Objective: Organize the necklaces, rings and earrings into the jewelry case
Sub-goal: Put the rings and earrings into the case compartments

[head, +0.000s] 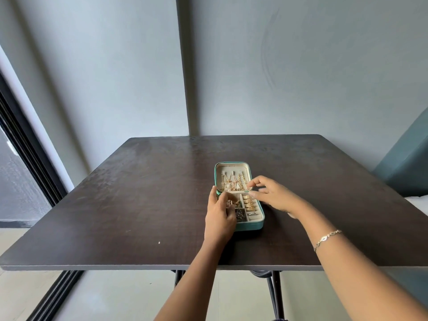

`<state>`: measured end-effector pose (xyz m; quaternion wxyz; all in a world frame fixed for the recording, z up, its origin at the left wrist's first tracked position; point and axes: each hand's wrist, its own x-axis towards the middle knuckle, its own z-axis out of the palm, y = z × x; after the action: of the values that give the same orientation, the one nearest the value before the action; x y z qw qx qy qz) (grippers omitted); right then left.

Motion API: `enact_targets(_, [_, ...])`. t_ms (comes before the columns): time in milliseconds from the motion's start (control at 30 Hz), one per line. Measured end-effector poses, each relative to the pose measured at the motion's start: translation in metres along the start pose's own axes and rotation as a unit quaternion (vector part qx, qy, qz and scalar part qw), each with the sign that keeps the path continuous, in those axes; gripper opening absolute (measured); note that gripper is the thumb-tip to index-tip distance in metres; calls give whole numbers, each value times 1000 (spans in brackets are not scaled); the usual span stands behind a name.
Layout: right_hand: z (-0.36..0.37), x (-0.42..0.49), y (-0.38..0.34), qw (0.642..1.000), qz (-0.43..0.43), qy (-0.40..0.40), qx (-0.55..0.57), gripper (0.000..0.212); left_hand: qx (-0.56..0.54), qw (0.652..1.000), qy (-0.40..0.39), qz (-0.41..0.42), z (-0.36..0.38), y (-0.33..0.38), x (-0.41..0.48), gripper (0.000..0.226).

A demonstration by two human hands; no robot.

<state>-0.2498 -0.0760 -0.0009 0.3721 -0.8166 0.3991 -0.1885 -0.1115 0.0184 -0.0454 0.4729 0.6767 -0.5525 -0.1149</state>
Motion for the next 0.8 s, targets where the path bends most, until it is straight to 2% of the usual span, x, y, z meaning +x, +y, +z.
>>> enact_targets(100, [16, -12, 9, 991, -12, 75, 107, 18, 17, 999, 26, 16, 0, -1, -5, 20])
enact_targets(167, [29, -19, 17, 981, -29, 144, 129, 31, 39, 998, 41, 41, -1, 4, -9, 22])
enact_targets(267, [46, -30, 29, 962, -80, 243, 95, 37, 73, 991, 50, 96, 1, 5, -12, 27])
enact_targets(367, [50, -42, 27, 946, -125, 300, 8, 42, 79, 990, 52, 104, 1, 5, -11, 25])
enact_targets(567, [54, -50, 25, 929, -156, 331, -62, 45, 77, 988, 61, 120, -1, 7, -11, 22])
enact_targets(800, [52, -55, 17, 930, -151, 314, -116, 40, 97, 989, 36, 109, 1, 4, -13, 34])
